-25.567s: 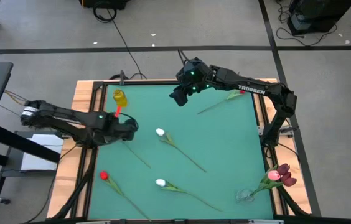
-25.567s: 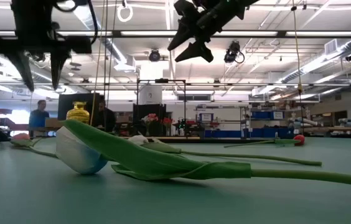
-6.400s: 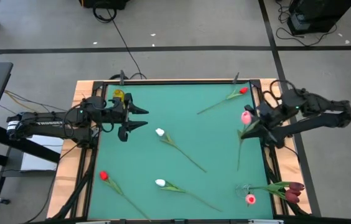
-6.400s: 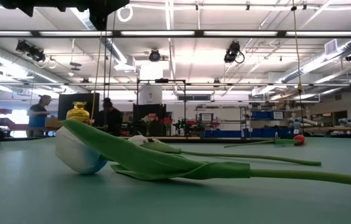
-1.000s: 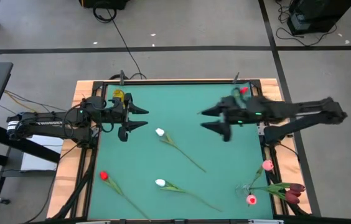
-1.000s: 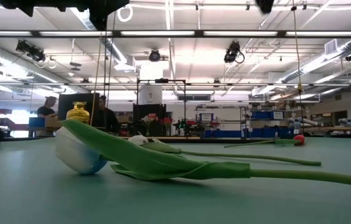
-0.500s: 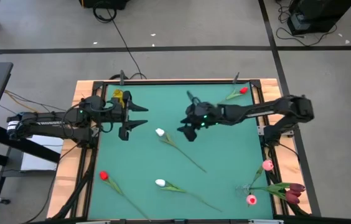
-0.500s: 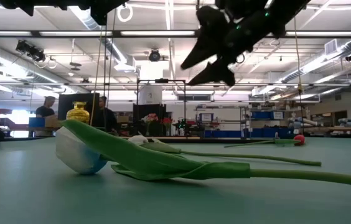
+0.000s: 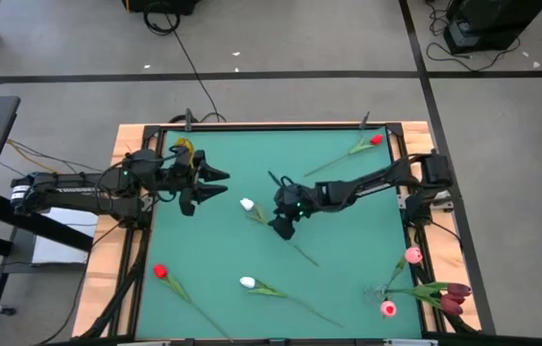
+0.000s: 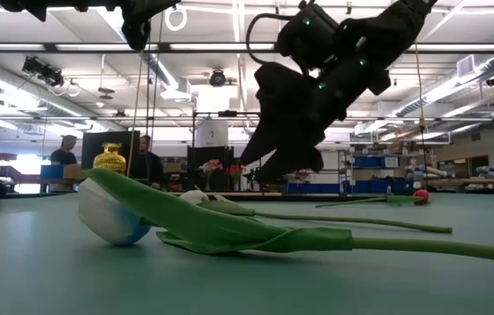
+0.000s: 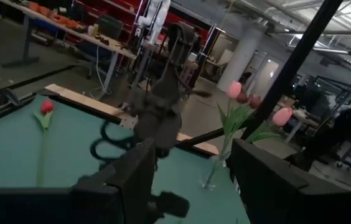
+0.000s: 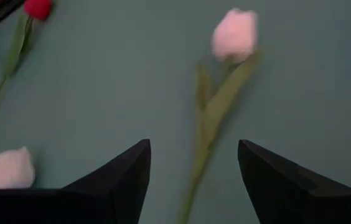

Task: Sort flowers into vase by color
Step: Put the top white tulip into the yellow vase

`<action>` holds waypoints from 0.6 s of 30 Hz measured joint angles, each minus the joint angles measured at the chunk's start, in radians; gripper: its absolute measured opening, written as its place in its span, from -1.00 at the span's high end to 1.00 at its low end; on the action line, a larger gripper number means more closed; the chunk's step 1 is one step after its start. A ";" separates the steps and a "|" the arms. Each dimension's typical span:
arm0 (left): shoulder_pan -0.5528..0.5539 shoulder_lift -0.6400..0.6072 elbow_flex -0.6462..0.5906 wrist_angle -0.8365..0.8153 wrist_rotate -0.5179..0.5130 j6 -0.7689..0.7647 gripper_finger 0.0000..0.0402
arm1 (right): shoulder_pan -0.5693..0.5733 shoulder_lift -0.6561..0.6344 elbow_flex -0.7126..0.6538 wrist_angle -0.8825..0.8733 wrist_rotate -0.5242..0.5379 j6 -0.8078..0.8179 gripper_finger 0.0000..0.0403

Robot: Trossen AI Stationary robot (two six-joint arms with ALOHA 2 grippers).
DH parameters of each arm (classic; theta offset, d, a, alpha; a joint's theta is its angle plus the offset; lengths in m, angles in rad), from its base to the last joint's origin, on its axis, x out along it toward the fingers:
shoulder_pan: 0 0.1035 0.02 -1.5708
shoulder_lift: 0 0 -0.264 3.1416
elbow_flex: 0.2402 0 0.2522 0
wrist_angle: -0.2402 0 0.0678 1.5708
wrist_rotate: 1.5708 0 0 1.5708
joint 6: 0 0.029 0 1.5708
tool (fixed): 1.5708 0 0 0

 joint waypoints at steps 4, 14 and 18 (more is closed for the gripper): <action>0.002 0.000 0.000 -0.001 -0.009 0.034 -0.09 | 0.030 0.050 0.003 0.020 0.024 -0.008 -0.21; 0.003 0.006 0.000 -0.063 -0.105 0.048 -0.09 | 0.080 0.154 0.097 -0.080 0.148 -0.142 -0.02; 0.003 0.007 0.000 -0.081 -0.115 0.050 -0.09 | 0.089 0.194 0.151 -0.155 0.174 -0.153 0.06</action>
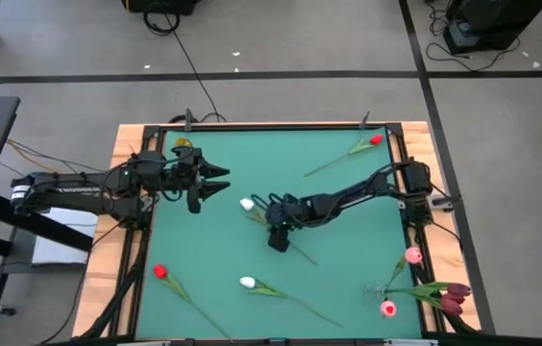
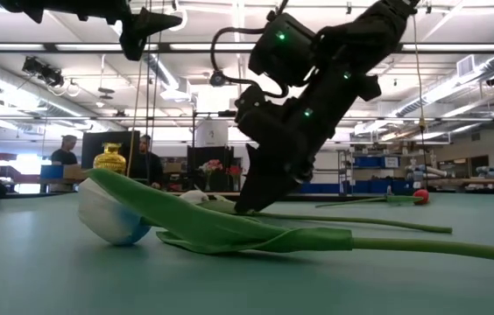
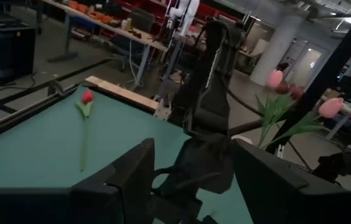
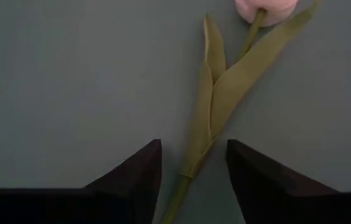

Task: Sort flowers into vase by color
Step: Put the top white tulip into the yellow vase

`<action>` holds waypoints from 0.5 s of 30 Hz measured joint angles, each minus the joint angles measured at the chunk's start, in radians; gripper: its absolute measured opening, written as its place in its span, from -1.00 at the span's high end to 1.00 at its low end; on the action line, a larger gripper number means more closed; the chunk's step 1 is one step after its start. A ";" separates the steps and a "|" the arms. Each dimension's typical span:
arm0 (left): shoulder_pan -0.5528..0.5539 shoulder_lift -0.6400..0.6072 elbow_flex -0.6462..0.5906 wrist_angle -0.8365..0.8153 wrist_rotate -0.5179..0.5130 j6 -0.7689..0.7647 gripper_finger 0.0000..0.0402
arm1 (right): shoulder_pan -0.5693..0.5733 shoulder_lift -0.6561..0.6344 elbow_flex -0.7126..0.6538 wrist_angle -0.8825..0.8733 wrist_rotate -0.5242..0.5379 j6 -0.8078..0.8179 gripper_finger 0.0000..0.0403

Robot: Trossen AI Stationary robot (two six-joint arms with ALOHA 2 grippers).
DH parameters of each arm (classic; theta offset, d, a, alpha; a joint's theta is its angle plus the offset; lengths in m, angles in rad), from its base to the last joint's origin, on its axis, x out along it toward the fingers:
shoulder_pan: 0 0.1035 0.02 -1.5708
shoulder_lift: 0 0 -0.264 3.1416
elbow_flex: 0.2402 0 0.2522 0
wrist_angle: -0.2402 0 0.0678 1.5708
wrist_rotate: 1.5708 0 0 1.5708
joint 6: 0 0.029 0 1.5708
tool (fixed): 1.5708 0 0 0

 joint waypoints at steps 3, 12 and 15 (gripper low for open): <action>0.000 0.000 0.000 -0.019 -0.001 -0.020 -0.09 | 0.003 0.014 0.025 -0.046 0.037 -0.001 0.19; 0.000 0.000 0.000 -0.079 -0.068 -0.109 -0.09 | -0.005 0.021 0.077 -0.093 0.047 0.005 0.93; 0.000 0.000 0.000 -0.082 -0.093 -0.131 -0.09 | -0.006 0.020 0.091 -0.093 0.119 0.104 0.89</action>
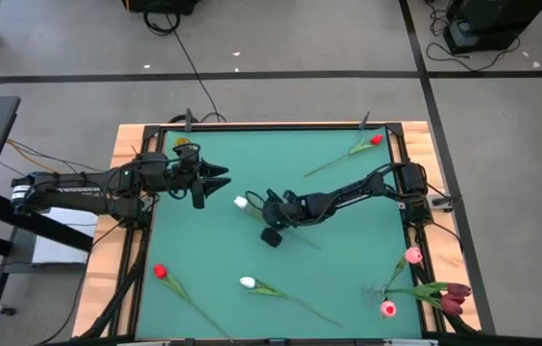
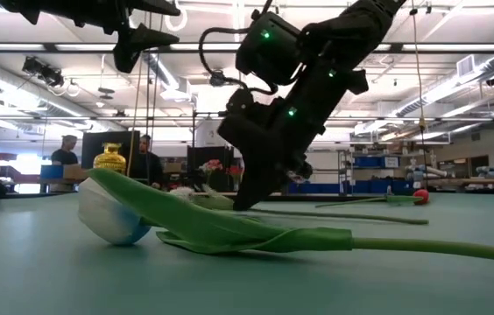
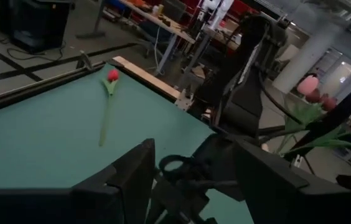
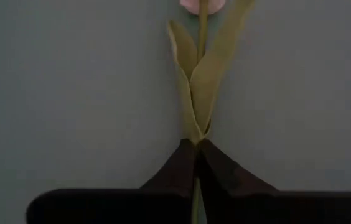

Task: Sort flowers into vase by color
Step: Put the top white tulip into the yellow vase

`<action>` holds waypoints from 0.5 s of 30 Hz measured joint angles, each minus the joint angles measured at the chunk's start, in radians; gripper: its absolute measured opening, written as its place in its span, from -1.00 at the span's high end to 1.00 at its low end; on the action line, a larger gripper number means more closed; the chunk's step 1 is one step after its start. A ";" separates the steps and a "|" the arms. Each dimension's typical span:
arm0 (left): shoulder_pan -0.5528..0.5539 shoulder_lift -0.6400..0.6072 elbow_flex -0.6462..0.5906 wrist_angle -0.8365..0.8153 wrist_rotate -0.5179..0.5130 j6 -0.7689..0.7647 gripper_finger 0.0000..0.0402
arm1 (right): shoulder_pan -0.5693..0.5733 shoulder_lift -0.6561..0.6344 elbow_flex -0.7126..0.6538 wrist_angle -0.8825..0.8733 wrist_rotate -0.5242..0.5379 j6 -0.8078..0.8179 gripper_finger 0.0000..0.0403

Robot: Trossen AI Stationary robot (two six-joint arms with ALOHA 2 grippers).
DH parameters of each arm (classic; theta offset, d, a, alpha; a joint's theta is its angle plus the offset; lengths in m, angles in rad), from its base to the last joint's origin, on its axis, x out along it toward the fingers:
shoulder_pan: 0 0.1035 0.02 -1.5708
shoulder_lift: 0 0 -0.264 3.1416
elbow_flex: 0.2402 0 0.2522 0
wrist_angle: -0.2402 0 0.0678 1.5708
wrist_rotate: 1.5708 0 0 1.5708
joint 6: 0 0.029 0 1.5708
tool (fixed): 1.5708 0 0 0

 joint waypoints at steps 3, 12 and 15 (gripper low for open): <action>0.000 0.000 0.000 0.001 -0.011 -0.005 -0.09 | -0.004 -0.023 0.006 0.050 0.078 0.060 0.94; 0.000 -0.101 0.047 -0.195 0.006 -0.033 -0.09 | -0.058 -0.089 0.008 0.351 0.119 0.073 0.97; 0.000 -0.162 0.050 -0.237 0.006 -0.024 -0.09 | -0.074 -0.100 0.009 0.461 0.122 0.039 0.98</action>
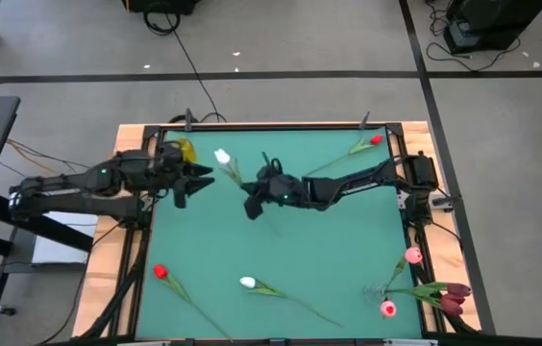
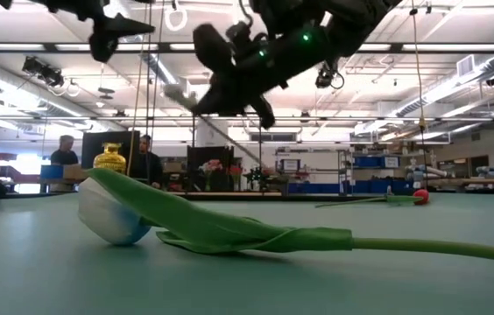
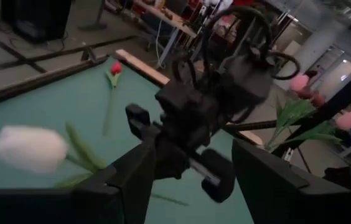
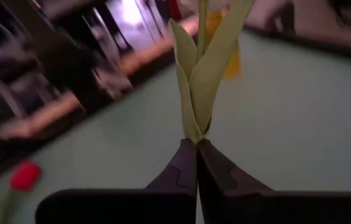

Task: Sort flowers into vase by color
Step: Put the top white tulip into the yellow vase

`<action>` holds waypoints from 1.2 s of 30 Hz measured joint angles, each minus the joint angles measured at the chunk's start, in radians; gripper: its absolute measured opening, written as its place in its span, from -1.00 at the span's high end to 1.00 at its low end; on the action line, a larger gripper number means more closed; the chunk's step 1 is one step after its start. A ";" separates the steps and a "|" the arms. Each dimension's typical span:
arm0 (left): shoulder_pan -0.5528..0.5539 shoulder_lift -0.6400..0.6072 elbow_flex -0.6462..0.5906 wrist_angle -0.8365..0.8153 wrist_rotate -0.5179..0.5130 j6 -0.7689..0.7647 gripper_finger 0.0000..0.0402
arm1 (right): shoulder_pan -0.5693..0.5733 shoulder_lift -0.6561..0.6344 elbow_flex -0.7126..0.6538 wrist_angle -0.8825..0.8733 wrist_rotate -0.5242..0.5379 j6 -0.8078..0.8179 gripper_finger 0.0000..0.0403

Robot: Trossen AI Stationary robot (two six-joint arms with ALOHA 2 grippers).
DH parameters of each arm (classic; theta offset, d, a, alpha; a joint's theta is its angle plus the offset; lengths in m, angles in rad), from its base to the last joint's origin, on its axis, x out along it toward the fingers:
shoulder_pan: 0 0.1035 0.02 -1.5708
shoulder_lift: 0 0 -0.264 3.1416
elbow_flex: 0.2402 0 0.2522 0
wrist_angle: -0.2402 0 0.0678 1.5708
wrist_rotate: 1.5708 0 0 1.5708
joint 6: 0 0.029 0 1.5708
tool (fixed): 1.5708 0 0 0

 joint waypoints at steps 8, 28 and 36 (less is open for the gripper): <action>0.000 -0.272 0.003 -0.118 -0.124 0.106 0.04 | -0.031 -0.008 0.000 0.382 -0.014 -0.174 0.98; 0.000 -0.245 0.001 -0.145 -0.242 0.312 0.10 | -0.208 0.007 0.324 0.210 -0.246 -0.412 0.99; 0.000 -0.232 0.001 -0.122 -0.256 0.327 0.10 | -0.300 0.008 0.323 0.283 -0.300 -0.405 0.99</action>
